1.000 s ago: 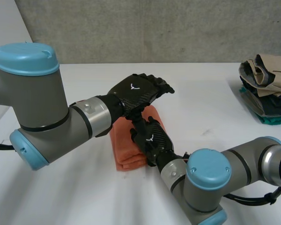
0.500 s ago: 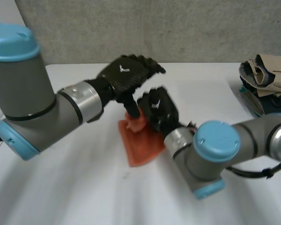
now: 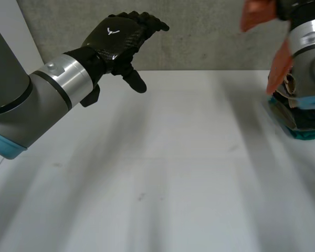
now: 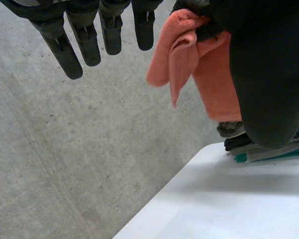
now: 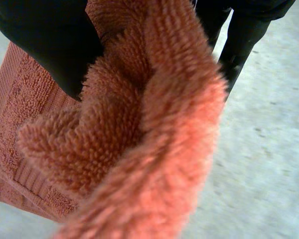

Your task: Fold the laundry.

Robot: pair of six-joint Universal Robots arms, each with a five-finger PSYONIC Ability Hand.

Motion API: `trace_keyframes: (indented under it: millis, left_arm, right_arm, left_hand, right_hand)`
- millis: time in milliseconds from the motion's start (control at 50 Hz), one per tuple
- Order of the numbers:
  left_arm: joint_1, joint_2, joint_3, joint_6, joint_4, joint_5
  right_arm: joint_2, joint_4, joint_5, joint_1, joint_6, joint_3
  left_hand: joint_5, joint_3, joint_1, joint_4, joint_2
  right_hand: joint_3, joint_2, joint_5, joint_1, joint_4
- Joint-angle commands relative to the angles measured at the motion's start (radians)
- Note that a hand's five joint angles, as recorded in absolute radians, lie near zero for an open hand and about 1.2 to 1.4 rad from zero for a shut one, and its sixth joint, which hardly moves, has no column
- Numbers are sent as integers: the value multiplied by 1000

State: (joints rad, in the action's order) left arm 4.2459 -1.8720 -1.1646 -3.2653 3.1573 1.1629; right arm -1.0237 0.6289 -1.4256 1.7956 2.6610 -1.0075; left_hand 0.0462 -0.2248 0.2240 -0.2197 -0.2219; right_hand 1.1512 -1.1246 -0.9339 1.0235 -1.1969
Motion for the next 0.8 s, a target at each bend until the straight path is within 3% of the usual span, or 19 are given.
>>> trace_keyframes:
  millis: [20, 180, 300, 340, 380, 460, 500, 660, 800]
  left_arm:
    - [-6, -3, -6, -2, -2, 0]
    - [-12, -13, -9, -2, -2, 0]
    - [-40, -15, -30, -7, 0, -2]
    - [-50, -15, -35, -7, 1, -2]
    - [-60, -15, -35, -7, 1, -2]
    - [-84, -10, -35, -7, 1, -2]
    - [-89, -7, -35, -7, 1, -2]
    - [-93, -1, -32, -7, 1, -2]
    - [-107, -1, -35, -4, 0, 0]
  right_arm:
    - [30, 2, 73, -185, 51, 33]
    - [109, -1, 200, -386, 143, -16]
    - [163, 2, 460, -530, 149, -146]
    - [162, 6, 513, -562, 161, -184]
    - [157, 9, 533, -577, 171, -201]
    - [140, 15, 504, -594, 174, -215]
    - [126, 11, 479, -605, 178, -218]
    - [17, -44, 470, -676, 253, -250]
    - [-76, -228, 576, -760, 307, -284]
  left_hand:
    - [-13, 17, -16, 12, 14]
    - [-10, 14, -13, 9, 11]
    - [-10, 14, -13, 9, 11]
    - [-10, 14, -13, 9, 11]
    - [-10, 14, -13, 9, 11]
    - [-10, 14, -13, 9, 11]
    - [-10, 14, -13, 9, 11]
    - [-10, 14, -13, 9, 11]
    - [-10, 14, -13, 9, 11]
  right_hand:
    - [245, -272, -288, 373, -199]
    - [245, -272, -288, 373, -199]
    - [245, -272, -288, 373, -199]
    - [245, -272, -288, 373, -199]
    - [223, -249, -266, 351, -177]
    - [-794, 767, 751, -666, 839]
    - [-931, 904, 888, -803, 976]
    - [-977, 950, 934, -849, 1022]
    - [-977, 950, 934, -849, 1022]
